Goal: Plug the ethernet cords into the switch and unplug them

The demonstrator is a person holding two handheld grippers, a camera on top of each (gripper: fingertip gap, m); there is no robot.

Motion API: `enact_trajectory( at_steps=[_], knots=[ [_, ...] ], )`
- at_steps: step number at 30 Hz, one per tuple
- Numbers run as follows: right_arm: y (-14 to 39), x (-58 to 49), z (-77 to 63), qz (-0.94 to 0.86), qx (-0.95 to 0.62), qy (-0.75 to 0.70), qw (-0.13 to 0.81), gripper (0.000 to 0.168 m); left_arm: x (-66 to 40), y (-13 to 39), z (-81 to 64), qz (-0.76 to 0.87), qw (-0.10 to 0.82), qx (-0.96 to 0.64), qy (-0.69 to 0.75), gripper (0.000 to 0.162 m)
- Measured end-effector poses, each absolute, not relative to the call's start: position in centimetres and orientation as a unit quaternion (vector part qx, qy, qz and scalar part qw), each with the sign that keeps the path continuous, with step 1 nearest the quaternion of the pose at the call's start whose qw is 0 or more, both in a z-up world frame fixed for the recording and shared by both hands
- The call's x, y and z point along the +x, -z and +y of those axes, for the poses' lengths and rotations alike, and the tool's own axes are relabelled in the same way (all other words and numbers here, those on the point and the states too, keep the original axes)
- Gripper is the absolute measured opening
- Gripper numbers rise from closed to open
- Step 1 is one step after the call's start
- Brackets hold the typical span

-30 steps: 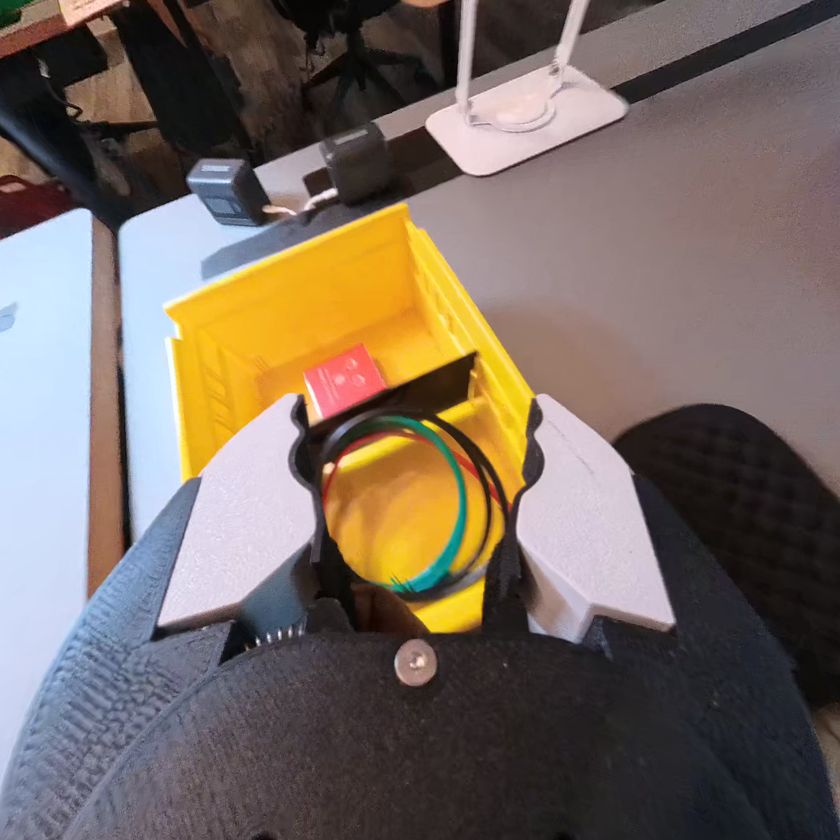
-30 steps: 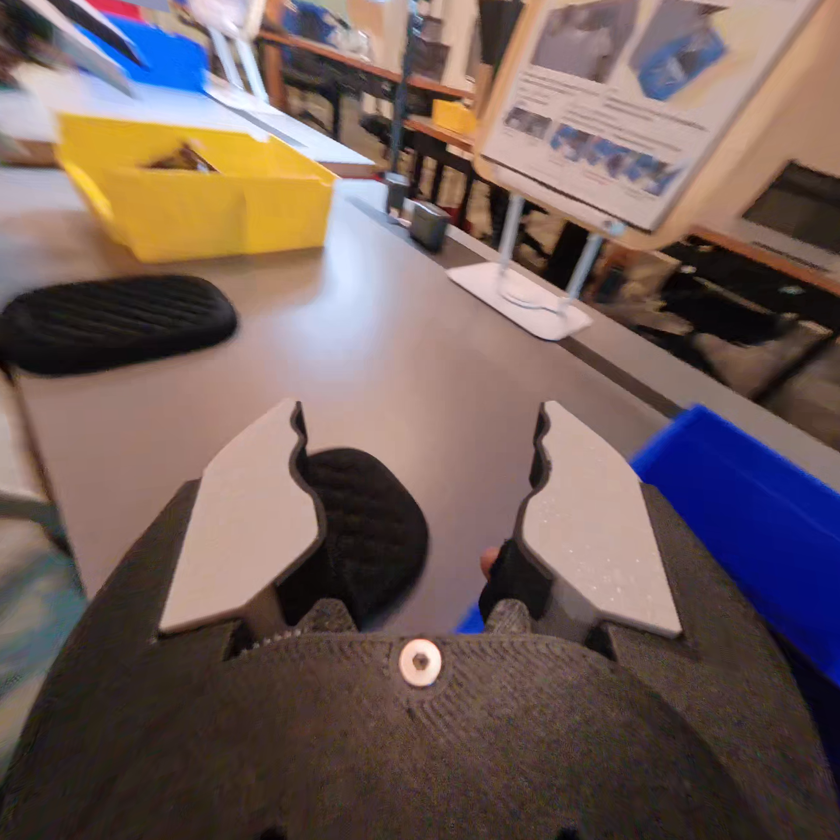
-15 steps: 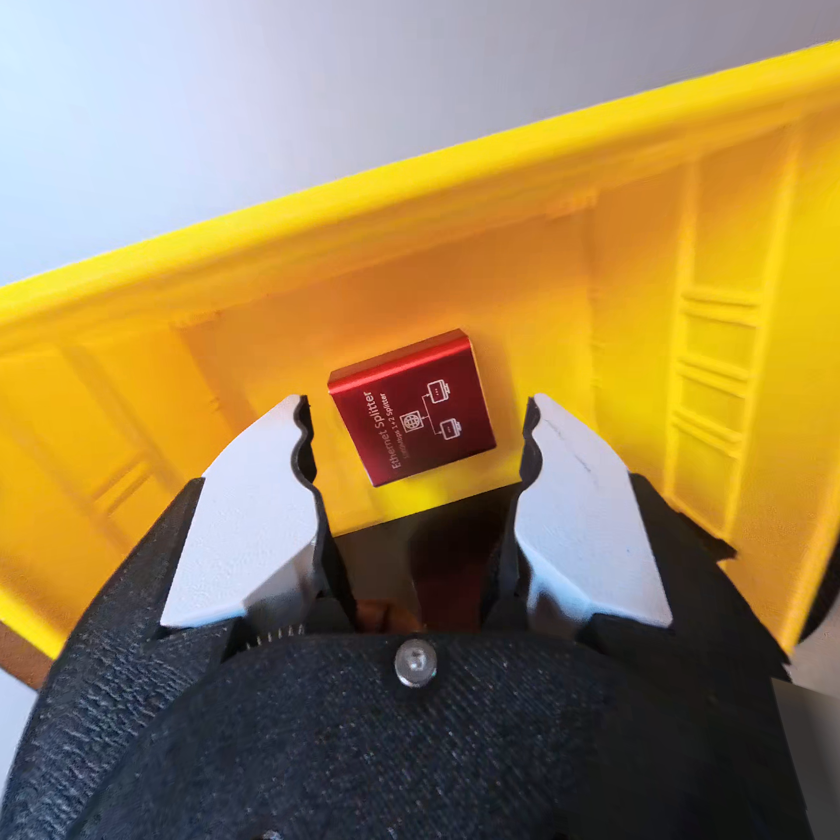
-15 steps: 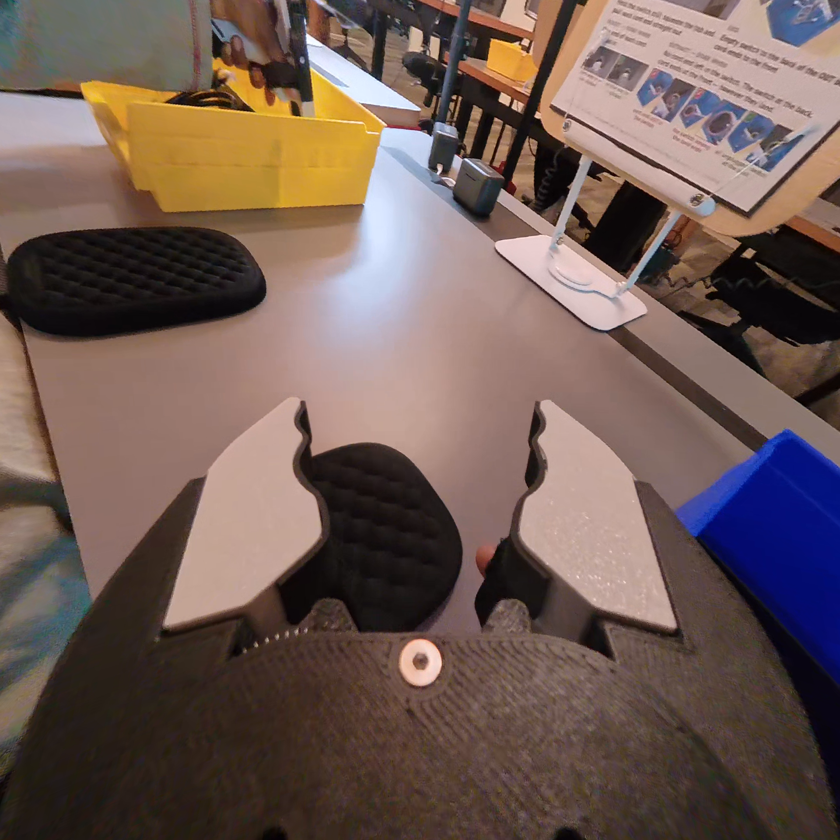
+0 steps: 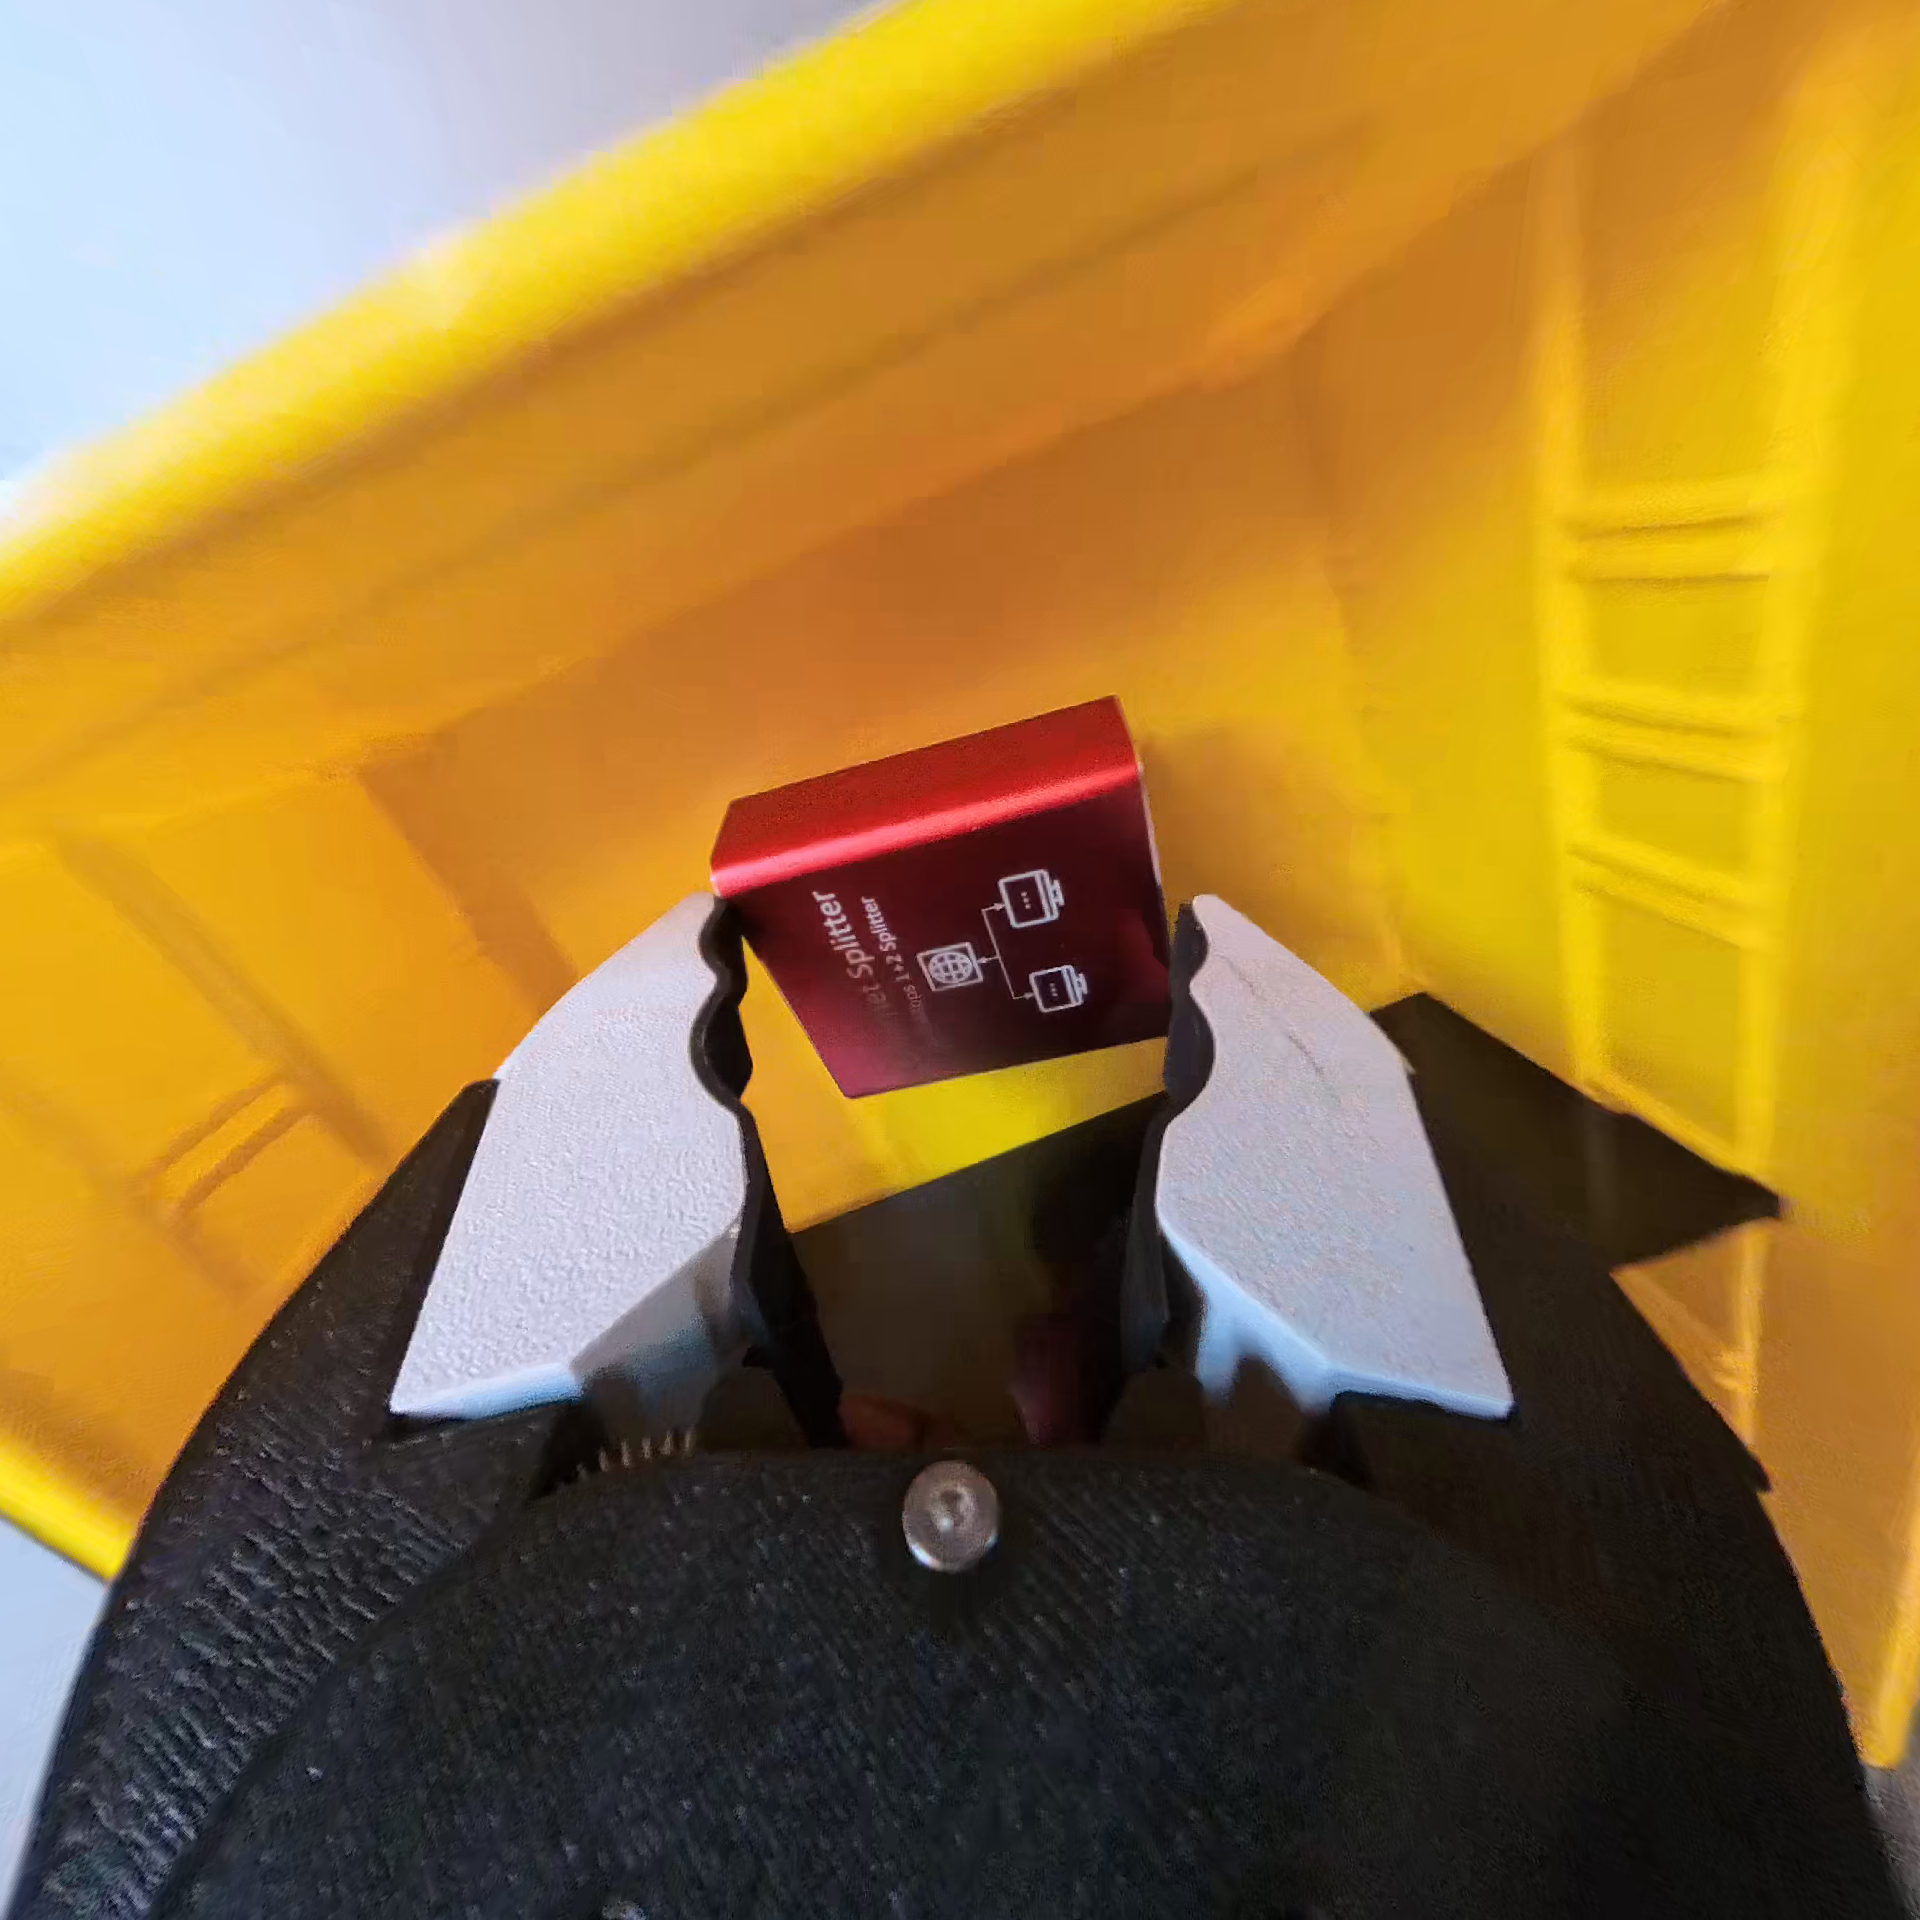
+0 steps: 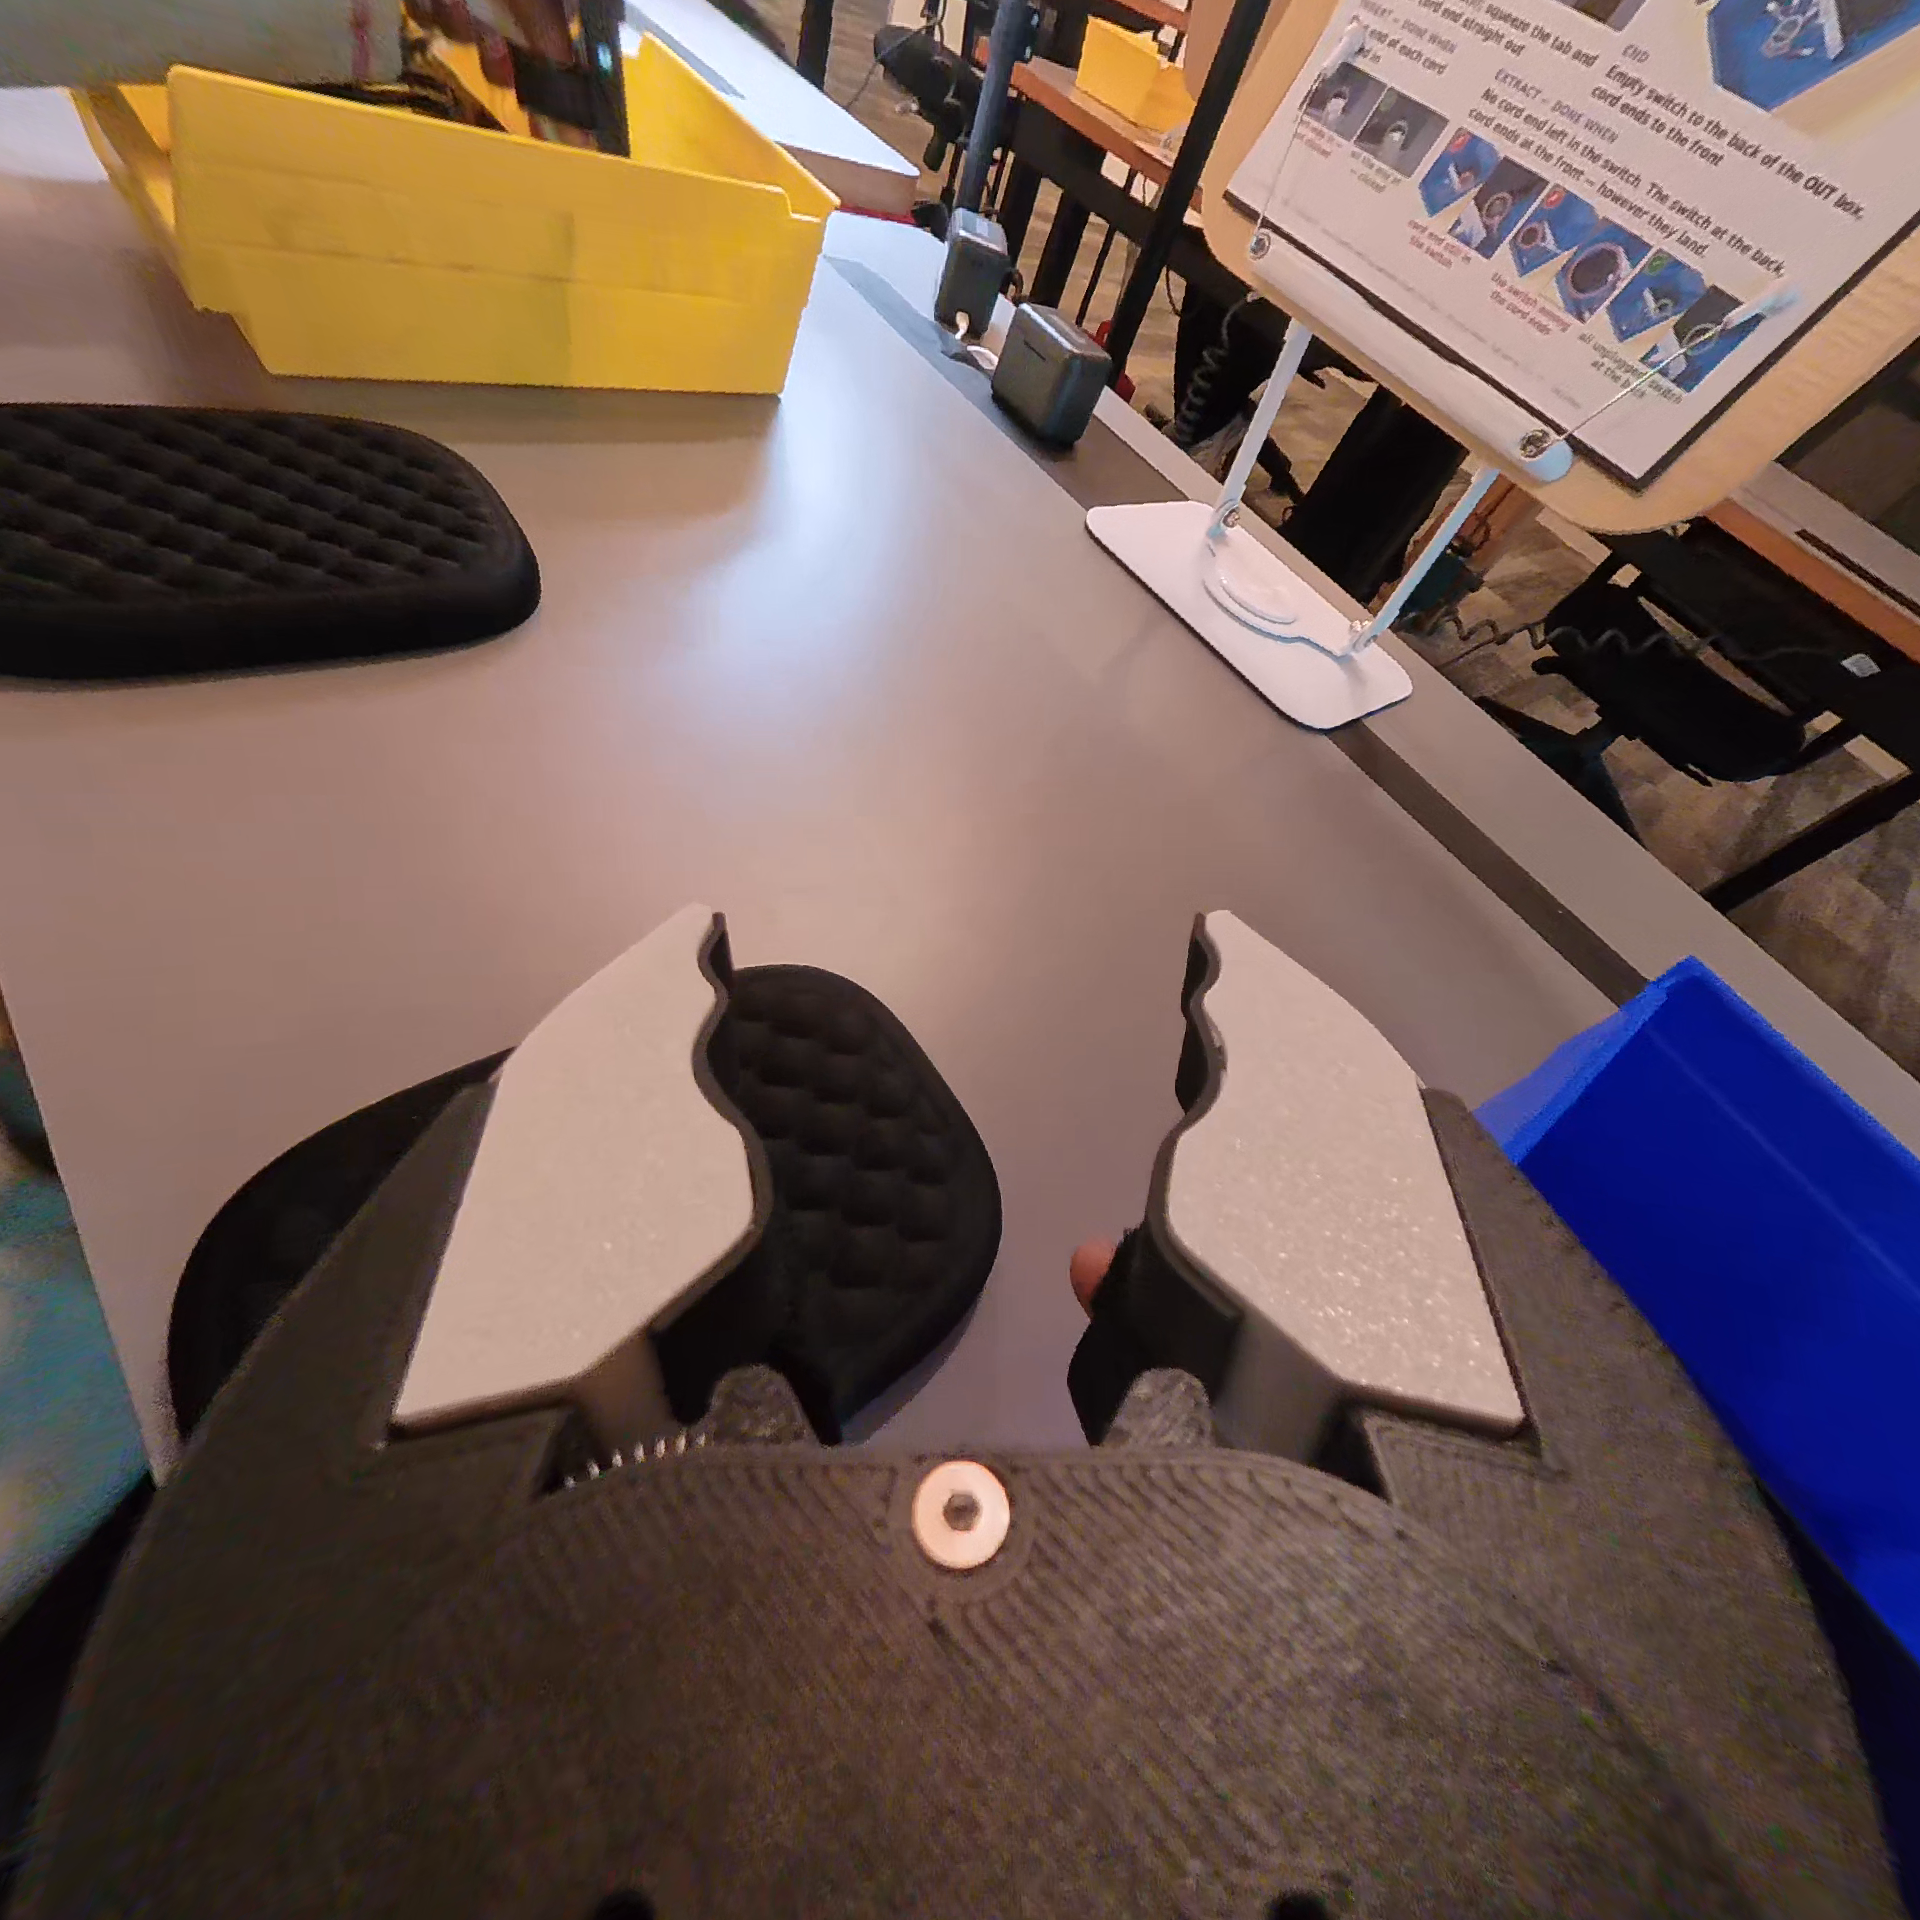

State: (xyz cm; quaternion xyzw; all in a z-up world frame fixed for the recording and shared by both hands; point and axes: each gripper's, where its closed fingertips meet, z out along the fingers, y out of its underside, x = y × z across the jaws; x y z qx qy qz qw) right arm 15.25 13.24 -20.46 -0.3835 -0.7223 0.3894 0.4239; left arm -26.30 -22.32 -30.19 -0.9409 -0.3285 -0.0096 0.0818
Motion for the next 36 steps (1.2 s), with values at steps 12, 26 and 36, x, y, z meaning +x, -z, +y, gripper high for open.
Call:
enact_trajectory(
  at_steps=[12,26,36],
  knots=[
    [20.5,13.6,9.8,-0.741,-0.329,-0.410,0.417,0.085,-17.1,11.2,-16.0,-0.234,0.585,-0.770,0.101,0.078],
    [14.0,10.5,-2.2,-0.688,-0.154,-0.526,0.475,0.093,5.4,12.3,-6.5,-0.066,0.605,-0.684,0.403,0.077],
    [14.6,7.7,-6.9,-0.703,-0.117,-0.516,0.475,0.070,9.6,15.4,-4.1,-0.038,0.550,-0.705,0.445,0.077]
  ],
)
